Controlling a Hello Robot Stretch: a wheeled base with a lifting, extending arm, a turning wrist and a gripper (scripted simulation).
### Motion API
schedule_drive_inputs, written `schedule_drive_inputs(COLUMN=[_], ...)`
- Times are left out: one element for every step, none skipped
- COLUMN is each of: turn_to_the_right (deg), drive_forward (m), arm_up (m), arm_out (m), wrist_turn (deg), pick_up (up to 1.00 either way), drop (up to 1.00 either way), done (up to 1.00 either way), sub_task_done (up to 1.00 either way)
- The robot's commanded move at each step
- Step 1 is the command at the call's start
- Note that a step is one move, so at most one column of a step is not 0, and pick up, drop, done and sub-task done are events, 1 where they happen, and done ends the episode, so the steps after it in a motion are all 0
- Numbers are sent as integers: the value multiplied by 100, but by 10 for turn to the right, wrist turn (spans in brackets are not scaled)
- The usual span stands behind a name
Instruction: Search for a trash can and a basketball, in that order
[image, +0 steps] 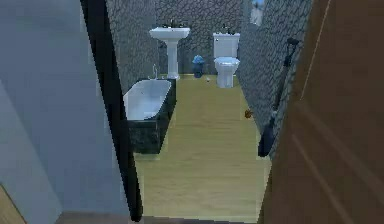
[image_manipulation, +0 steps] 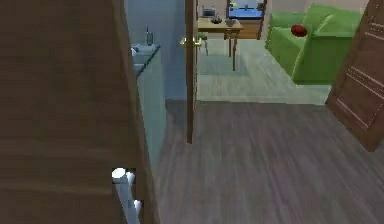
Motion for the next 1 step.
schedule_drive_inputs(turn_to_the_right=[0], drive_forward=[100], arm_up=[0], arm_out=[0], wrist_turn=[0], pick_up=[0], drop=[0], done=[0], sub_task_done=[0])
